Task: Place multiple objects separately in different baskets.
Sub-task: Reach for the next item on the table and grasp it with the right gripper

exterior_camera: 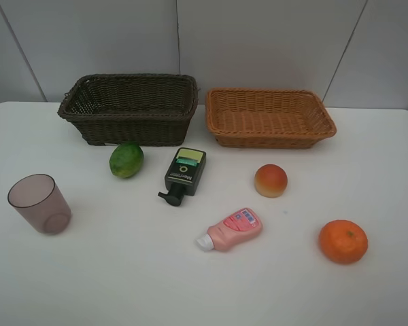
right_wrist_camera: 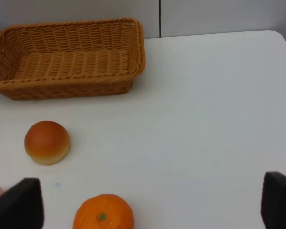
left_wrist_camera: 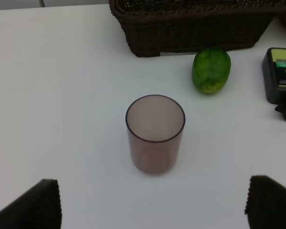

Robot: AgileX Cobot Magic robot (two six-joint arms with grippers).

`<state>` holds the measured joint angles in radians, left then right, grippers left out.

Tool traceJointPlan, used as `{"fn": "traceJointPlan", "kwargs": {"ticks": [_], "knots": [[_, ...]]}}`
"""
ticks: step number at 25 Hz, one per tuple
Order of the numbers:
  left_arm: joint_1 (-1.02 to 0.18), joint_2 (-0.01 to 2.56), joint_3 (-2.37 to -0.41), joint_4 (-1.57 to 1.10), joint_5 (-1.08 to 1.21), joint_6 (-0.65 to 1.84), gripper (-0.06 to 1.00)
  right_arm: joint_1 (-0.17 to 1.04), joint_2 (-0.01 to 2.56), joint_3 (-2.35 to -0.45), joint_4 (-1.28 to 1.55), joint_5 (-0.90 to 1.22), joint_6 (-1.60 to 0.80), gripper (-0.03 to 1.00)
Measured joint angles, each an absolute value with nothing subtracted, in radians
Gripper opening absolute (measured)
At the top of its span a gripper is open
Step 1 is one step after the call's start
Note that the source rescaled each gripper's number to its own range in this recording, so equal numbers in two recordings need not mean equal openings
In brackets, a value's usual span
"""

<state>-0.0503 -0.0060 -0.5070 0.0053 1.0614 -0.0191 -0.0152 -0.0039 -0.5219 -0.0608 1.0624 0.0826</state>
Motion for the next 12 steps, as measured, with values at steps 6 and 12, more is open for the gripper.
{"fn": "traceJointPlan", "kwargs": {"ticks": [6,12], "knots": [[-0.050,-0.006,-0.507,0.005,1.061,-0.019,1.00,-0.015,0.099,-0.550,-0.056,1.062,0.083,0.97],[-0.050,-0.006,-0.507,0.005,1.061,-0.019,1.00,-0.015,0.440,-0.697,-0.053,1.043,0.083,0.97]]}}
